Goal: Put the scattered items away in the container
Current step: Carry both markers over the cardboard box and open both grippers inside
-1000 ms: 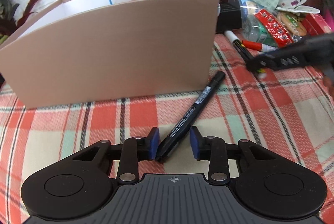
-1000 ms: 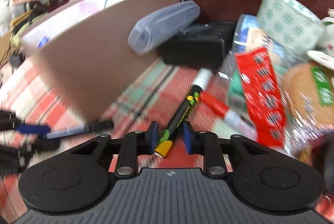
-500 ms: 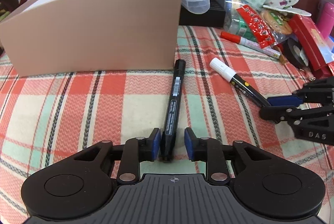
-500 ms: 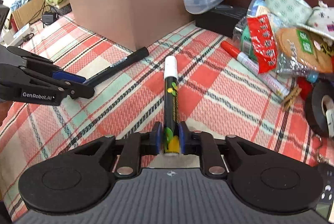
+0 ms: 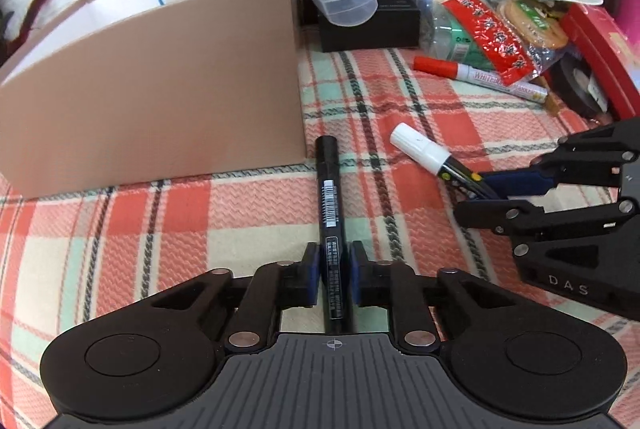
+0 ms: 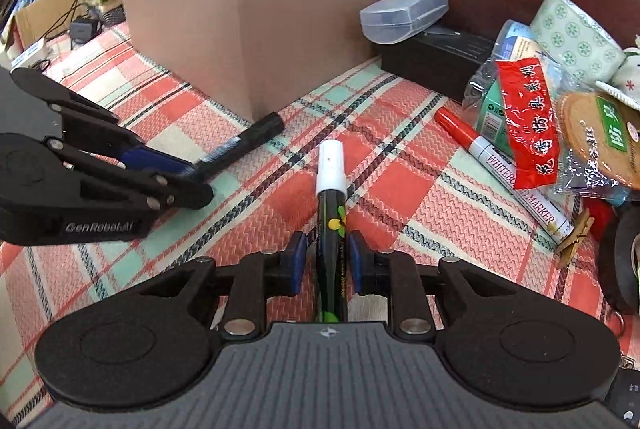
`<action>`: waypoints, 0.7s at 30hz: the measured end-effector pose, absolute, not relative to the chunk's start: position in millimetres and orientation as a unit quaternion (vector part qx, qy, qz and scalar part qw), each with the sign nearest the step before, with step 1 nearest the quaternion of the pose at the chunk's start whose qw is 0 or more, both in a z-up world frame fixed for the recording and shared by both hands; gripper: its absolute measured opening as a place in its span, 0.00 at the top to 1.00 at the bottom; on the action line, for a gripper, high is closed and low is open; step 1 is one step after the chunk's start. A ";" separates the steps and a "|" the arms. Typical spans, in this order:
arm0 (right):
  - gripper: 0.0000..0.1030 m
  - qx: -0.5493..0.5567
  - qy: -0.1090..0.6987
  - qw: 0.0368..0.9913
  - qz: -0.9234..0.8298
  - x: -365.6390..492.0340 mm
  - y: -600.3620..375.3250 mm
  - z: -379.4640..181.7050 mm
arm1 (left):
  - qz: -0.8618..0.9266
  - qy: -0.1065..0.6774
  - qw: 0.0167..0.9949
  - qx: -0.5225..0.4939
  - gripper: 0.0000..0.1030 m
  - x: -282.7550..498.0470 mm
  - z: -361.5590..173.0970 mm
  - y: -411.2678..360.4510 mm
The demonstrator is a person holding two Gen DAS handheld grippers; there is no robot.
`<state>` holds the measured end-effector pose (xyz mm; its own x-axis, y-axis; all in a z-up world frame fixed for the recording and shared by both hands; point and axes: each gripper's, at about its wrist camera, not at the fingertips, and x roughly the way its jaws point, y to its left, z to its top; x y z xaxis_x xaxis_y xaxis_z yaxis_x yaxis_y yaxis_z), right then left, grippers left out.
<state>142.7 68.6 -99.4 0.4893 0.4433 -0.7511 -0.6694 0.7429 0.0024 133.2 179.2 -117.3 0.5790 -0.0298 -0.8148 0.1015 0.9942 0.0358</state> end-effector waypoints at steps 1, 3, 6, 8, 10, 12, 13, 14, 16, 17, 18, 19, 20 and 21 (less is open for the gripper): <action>0.81 -0.147 0.387 0.849 0.329 142.0 68.5 -99.0 | -0.036 0.455 0.889 0.042 0.83 132.0 -118.0 178.1; 0.81 -0.144 0.388 0.850 0.328 141.1 68.3 -99.3 | -0.032 0.451 0.891 0.042 0.72 130.8 -119.3 176.0; 0.81 -0.135 0.389 0.852 0.324 141.0 68.1 -99.4 | -0.025 0.450 0.892 0.048 0.78 130.3 -119.8 170.5; 0.82 -0.131 0.392 0.852 0.322 139.1 67.8 -98.2 | -0.020 0.453 0.890 0.046 0.91 128.1 -118.4 168.8; 0.83 -0.120 0.399 0.849 0.325 136.1 66.1 -96.1 | -0.020 0.459 0.888 0.032 0.91 123.4 -115.8 170.7; 0.83 -0.101 0.408 0.840 0.343 131.8 62.7 -94.2 | -0.020 0.461 0.887 0.021 0.91 116.1 -113.7 172.4; 0.83 -0.092 0.411 0.837 0.349 129.7 61.0 -93.3 | -0.019 0.461 0.887 0.018 0.91 112.4 -113.0 172.3; 0.83 -0.084 0.413 0.836 0.352 127.6 59.5 -92.4 | -0.019 0.459 0.888 0.016 0.91 108.9 -110.5 172.5; 0.83 -0.067 0.413 0.833 0.361 123.2 57.6 -88.7 | -0.021 0.452 0.892 0.011 0.91 102.0 -104.3 173.0; 0.83 -0.061 0.412 0.832 0.366 120.8 57.2 -86.0 | -0.022 0.449 0.893 0.008 0.91 98.5 -101.2 173.3; 0.83 -0.058 0.409 0.831 0.372 118.0 57.9 -82.1 | -0.023 0.445 0.895 0.006 0.91 95.1 -98.1 173.6; 0.83 -0.057 0.404 0.831 0.378 115.0 59.1 -77.8 | -0.024 0.442 0.897 0.003 0.91 91.6 -95.0 173.8; 0.83 -0.056 0.400 0.830 0.385 112.0 60.2 -73.5 | -0.024 0.437 0.899 0.001 0.91 88.6 -91.1 174.6; 0.83 -0.055 0.395 0.830 0.391 109.6 61.7 -69.1 | -0.023 0.433 0.901 0.000 0.91 86.7 -87.4 174.7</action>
<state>109.6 61.7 -69.1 0.3825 0.6050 -0.6984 -0.6914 0.6888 0.2180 86.7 174.7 -87.4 0.6242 -0.0420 -0.7801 0.0422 0.9989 -0.0199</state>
